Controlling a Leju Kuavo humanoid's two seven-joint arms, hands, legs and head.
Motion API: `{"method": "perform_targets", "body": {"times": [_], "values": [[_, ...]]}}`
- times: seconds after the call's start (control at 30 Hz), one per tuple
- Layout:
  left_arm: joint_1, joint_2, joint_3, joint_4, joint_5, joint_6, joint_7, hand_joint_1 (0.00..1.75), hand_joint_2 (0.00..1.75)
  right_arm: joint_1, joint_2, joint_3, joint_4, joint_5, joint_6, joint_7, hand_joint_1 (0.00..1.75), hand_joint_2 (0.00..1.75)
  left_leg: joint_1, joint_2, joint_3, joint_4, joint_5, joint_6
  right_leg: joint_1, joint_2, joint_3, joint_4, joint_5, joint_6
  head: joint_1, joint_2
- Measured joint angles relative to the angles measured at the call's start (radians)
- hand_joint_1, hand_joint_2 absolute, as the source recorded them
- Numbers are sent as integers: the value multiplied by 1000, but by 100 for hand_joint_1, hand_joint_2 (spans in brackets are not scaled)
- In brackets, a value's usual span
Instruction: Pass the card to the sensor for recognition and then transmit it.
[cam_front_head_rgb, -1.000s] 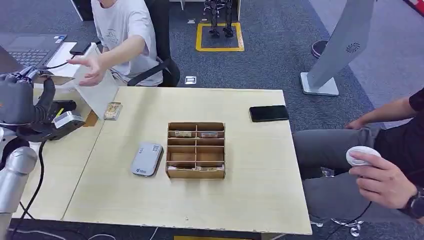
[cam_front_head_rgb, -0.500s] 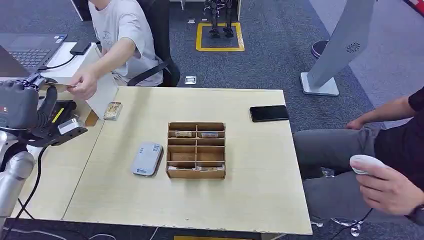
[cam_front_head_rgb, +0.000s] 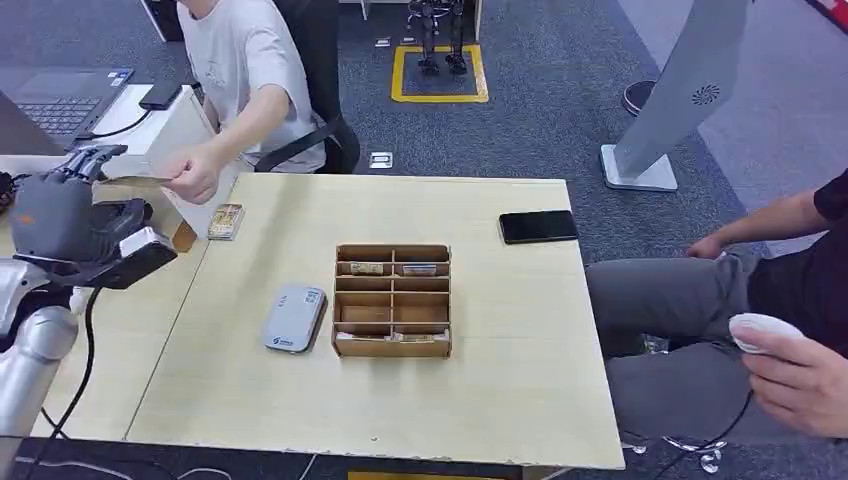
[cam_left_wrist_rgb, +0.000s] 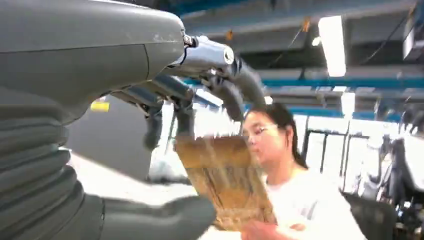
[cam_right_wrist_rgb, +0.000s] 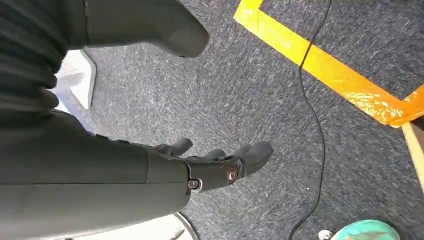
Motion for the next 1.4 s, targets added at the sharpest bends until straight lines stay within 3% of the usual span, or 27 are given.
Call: {"method": "perform_targets", "body": {"times": [0.53,0.6,0.67,0.73,0.77,0.9,1.0,1.07,1.27,1.4], "values": [[48,-19,-2,-79,47,-55,11,0,175,6,0,0,-11,-16,-7,1,0,175,0,0,0,0,0,0,0,0,0,0,0,0,0,0],[57,-26,-2,-97,126,-132,-21,0,175,8,0,0,-14,-23,-7,1,0,175,0,0,0,0,0,0,0,0,0,0,0,0,0,0],[85,-34,-22,-150,235,-272,-68,0,175,12,0,-1,-17,-36,-7,1,0,175,0,0,0,0,0,0,0,0,0,0,0,0,0,0],[125,-42,-75,-224,277,-383,-101,0,175,20,0,-2,-20,-43,-6,1,0,175,-1,0,0,0,0,0,0,0,0,0,0,0,0,0],[148,-40,-105,-265,278,-408,-117,0,175,24,0,-3,-20,-44,-6,2,0,175,0,0,-1,0,-1,1,0,0,0,0,0,0,0,0],[235,-31,-206,-388,308,-382,-174,0,175,42,1,-11,-25,-55,-3,1,0,175,-1,1,-1,0,-3,2,-1,1,-1,-1,-1,1,0,0],[298,-34,-270,-433,228,-323,-200,0,175,48,1,-16,-34,-58,7,3,0,175,-1,1,-1,0,-3,2,-1,1,-1,-1,-1,1,0,0],[327,-33,-317,-442,140,-268,-186,0,175,51,2,-18,-45,-58,15,4,0,175,-1,1,-1,0,-3,2,-1,0,-1,-1,-1,1,0,0],[429,-32,-384,-438,62,-187,-132,0,175,59,14,-29,-82,-60,28,-12,0,175,-1,1,-1,0,-3,2,-1,1,-1,-1,-1,1,0,0],[463,-33,-409,-430,44,-177,-123,0,175,59,21,-34,-97,-60,29,-12,0,175,0,1,-1,0,-3,2,-1,0,-1,-1,-1,1,0,0]]}}
